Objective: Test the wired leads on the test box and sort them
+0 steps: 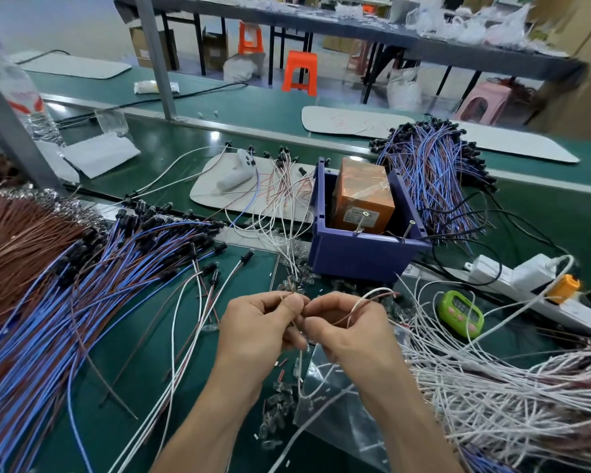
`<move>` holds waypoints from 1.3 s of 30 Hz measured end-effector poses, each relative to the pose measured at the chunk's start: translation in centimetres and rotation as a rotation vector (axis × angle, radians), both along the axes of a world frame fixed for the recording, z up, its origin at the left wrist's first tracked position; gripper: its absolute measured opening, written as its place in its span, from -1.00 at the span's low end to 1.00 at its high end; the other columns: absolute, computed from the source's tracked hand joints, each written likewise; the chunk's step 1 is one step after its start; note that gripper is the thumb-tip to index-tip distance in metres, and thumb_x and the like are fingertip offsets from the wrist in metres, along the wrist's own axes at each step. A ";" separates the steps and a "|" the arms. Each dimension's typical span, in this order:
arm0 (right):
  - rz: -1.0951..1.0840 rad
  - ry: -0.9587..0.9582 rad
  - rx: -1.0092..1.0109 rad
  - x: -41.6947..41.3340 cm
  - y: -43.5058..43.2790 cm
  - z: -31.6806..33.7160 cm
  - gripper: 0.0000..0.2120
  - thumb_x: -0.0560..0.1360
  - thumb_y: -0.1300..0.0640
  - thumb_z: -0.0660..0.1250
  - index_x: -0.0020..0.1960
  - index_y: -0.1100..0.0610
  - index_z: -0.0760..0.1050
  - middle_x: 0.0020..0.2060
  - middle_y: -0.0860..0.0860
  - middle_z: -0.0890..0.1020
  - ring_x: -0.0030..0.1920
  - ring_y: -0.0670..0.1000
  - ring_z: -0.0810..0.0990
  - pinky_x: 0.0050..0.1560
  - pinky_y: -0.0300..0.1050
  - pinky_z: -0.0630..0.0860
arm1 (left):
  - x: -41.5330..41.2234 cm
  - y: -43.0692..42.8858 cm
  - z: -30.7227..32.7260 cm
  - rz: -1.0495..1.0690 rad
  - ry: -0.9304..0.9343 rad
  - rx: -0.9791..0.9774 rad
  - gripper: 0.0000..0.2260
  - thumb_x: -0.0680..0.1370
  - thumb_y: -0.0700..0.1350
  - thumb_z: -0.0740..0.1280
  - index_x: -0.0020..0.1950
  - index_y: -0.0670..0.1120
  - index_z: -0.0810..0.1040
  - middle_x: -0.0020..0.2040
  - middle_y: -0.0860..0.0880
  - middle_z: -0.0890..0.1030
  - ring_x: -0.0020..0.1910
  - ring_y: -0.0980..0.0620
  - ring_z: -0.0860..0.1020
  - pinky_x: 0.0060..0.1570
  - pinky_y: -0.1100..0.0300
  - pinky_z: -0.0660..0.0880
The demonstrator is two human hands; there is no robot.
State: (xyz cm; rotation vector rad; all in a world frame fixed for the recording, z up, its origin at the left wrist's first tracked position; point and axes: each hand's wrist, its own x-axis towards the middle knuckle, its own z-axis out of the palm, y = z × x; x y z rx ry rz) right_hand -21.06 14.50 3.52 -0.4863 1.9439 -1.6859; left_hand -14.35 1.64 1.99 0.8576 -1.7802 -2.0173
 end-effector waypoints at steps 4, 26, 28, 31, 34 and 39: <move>-0.001 0.034 0.034 -0.3 0.2 -0.1 -0.93 0.40 0.17 0.56 -0.13 0.07 0.72 -0.34 0.04 0.72 -0.45 -0.18 0.57 -0.40 -0.38 0.43 | 0.1 0.2 0.2 -0.014 0.026 0.137 -0.79 0.61 -0.24 0.40 -0.18 -0.09 0.77 -0.39 -0.15 0.65 -0.50 0.05 0.57 -0.46 0.29 0.49; -0.435 0.006 -0.193 -2.9 4.2 1.2 -0.84 0.43 0.36 0.50 -0.19 0.12 0.73 -0.29 0.26 0.70 -0.55 0.01 0.40 -0.47 -0.19 0.43 | -1.5 -0.2 1.0 0.043 -0.053 -0.316 -0.71 0.53 -0.13 0.51 -0.12 0.33 0.73 -0.27 0.17 0.72 -0.32 0.01 0.64 -0.32 0.06 0.60; -0.460 0.011 -0.215 -3.4 4.9 1.4 -0.82 0.45 0.37 0.47 -0.19 0.12 0.73 -0.27 0.24 0.71 -0.55 0.01 0.43 -0.47 -0.19 0.44 | -1.8 0.1 1.7 0.024 -0.053 -0.457 -0.73 0.54 -0.12 0.51 -0.13 0.30 0.74 -0.30 0.26 0.68 -0.44 0.21 0.56 -0.50 0.38 0.39; -0.464 -0.011 -0.248 -4.2 5.8 1.5 -0.77 0.52 0.40 0.40 -0.18 0.15 0.73 -0.24 0.18 0.74 -0.47 0.03 0.60 -0.46 -0.26 0.47 | -3.0 0.7 3.0 0.012 -0.026 -0.625 -0.79 0.55 -0.15 0.50 -0.08 0.19 0.76 -0.20 0.40 0.64 -0.33 0.36 0.58 -0.42 0.53 0.38; -0.486 0.009 -0.221 -5.0 6.5 1.2 -0.77 0.56 0.38 0.37 -0.17 0.16 0.72 -0.24 0.18 0.74 -0.31 0.09 0.70 -0.35 -0.23 0.57 | -4.8 0.9 4.1 0.037 0.016 -0.710 -0.84 0.55 -0.15 0.49 -0.03 0.14 0.76 -0.11 0.47 0.60 -0.17 0.42 0.58 -0.23 0.57 0.42; -0.514 0.024 -0.216 -6.0 6.9 0.9 -0.75 0.58 0.37 0.34 -0.17 0.15 0.70 -0.26 0.16 0.74 -0.37 0.04 0.67 -0.41 -0.26 0.50 | -7.6 0.5 4.7 0.024 -0.019 -0.757 -0.88 0.55 -0.12 0.50 -0.02 0.11 0.78 -0.33 0.28 0.63 -0.37 0.34 0.55 -0.44 0.49 0.38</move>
